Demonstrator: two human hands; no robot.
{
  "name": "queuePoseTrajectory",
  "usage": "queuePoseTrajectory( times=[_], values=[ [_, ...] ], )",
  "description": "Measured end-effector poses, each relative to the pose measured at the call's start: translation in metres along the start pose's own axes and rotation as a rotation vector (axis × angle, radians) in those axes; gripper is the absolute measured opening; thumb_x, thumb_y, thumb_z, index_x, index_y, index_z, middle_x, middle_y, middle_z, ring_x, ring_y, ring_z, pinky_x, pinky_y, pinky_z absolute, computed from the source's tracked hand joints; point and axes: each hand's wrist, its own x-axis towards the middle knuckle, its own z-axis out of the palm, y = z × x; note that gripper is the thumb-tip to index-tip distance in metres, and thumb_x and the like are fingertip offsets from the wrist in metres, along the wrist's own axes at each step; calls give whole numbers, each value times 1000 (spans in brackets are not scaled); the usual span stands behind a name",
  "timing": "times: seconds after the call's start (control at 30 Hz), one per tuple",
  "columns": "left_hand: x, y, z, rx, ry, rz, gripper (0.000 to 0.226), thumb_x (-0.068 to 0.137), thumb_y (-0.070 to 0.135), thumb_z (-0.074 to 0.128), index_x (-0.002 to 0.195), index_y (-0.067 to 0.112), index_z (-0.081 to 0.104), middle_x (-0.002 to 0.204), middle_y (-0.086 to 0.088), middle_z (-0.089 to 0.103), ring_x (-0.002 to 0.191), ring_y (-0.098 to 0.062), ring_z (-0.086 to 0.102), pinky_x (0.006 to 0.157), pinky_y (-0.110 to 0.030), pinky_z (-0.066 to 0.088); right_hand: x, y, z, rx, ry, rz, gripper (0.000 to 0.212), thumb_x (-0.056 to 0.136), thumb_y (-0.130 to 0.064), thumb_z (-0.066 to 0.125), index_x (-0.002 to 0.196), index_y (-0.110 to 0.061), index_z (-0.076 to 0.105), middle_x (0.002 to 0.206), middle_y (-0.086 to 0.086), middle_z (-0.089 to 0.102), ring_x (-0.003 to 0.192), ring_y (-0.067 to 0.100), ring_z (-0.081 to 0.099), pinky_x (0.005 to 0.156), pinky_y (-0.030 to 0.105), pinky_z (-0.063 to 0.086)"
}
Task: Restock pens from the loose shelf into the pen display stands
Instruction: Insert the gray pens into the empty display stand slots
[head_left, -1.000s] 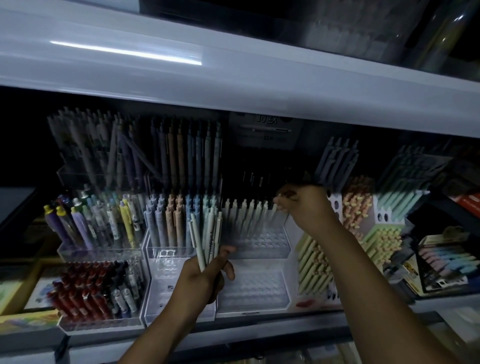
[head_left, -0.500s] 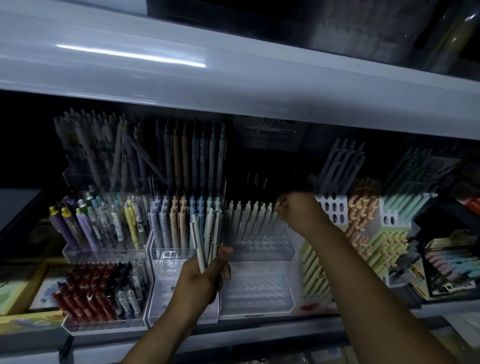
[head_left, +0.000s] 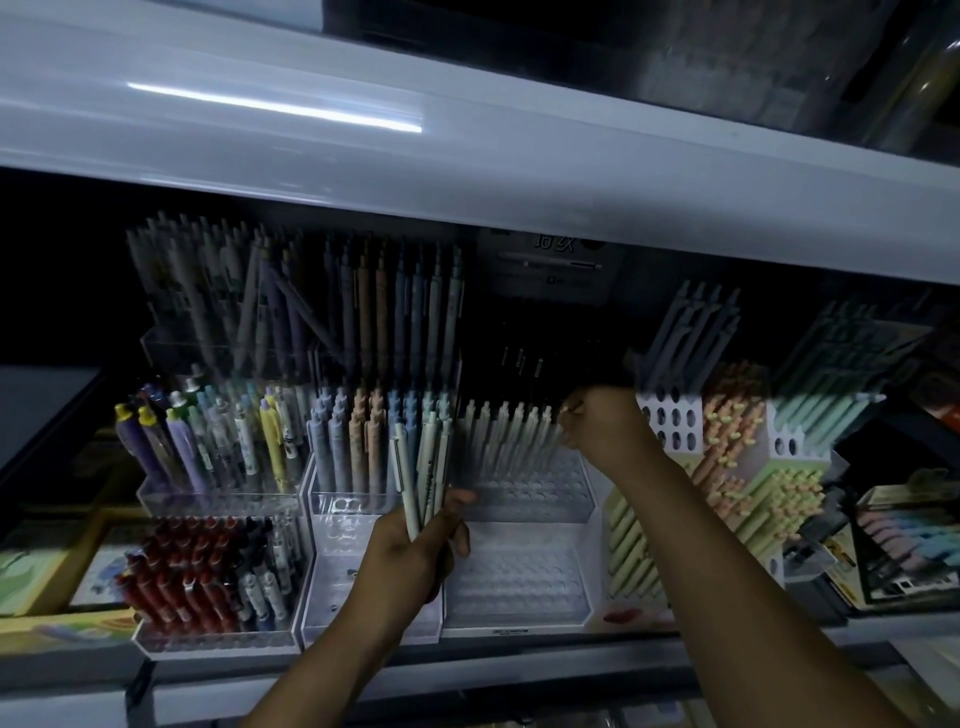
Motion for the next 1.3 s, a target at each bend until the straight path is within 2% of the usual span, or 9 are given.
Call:
queuePoseTrajectory(
  times=[0.23, 0.33, 0.4, 0.57, 0.73, 0.9, 1.03, 1.2, 1.3],
  values=[
    [-2, 2, 4, -15, -14, -16, 25, 105, 21, 51, 105, 1, 65, 53, -1, 54, 36, -11, 31, 40, -21, 27, -12, -1, -2, -1, 63, 2, 21, 92, -19, 65, 93, 2, 70, 85, 18, 70, 78, 34, 69, 73, 47, 60],
    [-3, 5, 8, -31, -24, -9, 34, 107, 27, 47, 87, 4, 62, 48, 0, 52, 34, -12, 31, 39, -20, 26, -28, -15, -8, 181, 80, -91, 26, 94, -12, 68, 114, 5, 68, 97, 20, 70, 78, 28, 68, 73, 44, 61],
    [-2, 5, 11, -33, -21, 0, 40, 107, 28, 44, 79, 5, 62, 44, 0, 49, 32, -12, 30, 40, -20, 26, -43, -33, -14, 355, -48, -148, 21, 92, -10, 72, 112, -5, 70, 99, 15, 71, 68, 17, 67, 64, 32, 61],
    [-1, 1, 9, 43, -91, 3, 53, 104, 38, 45, 69, 3, 63, 42, -8, 36, 34, -17, 27, 43, -23, 26, -67, -63, -20, 773, -363, -160, 17, 89, -3, 74, 106, -2, 71, 85, 7, 73, 63, 24, 68, 50, 31, 56],
    [-3, -1, 11, 51, -117, 10, 51, 100, 39, 50, 67, 4, 66, 43, -11, 35, 35, -18, 27, 45, -26, 26, -65, -67, -24, 731, -392, -148, 21, 88, 0, 74, 106, 10, 68, 94, 32, 68, 63, 24, 68, 55, 32, 60],
    [-2, 1, 6, 6, -62, -44, 53, 102, 37, 49, 81, -4, 75, 45, -12, 51, 33, -19, 35, 40, -21, 27, -52, -57, -41, 849, -299, -94, 12, 86, 5, 72, 97, 8, 70, 72, 16, 71, 60, 21, 70, 60, 31, 62],
    [0, -1, 1, -48, -50, -67, 39, 104, 29, 49, 103, -5, 68, 67, -12, 71, 34, -18, 39, 41, -21, 27, -40, -45, -61, 863, -146, -23, 16, 87, 4, 71, 103, 8, 69, 71, 11, 73, 61, 17, 72, 61, 23, 60],
    [1, -5, 0, -32, -66, -62, 39, 91, 42, 59, 84, 4, 66, 61, -17, 42, 38, -17, 29, 41, -25, 28, -31, -29, -71, 686, -108, 13, 10, 87, 3, 73, 97, 2, 70, 84, 21, 71, 62, 15, 70, 59, 20, 59],
    [3, -5, 0, -107, -90, -84, 38, 100, 40, 55, 81, 9, 64, 63, -13, 38, 43, -17, 27, 43, -27, 28, -19, -17, -67, 450, -68, 3, 14, 89, -4, 73, 85, -16, 69, 92, 17, 73, 73, 20, 69, 74, 32, 62]
  ],
)
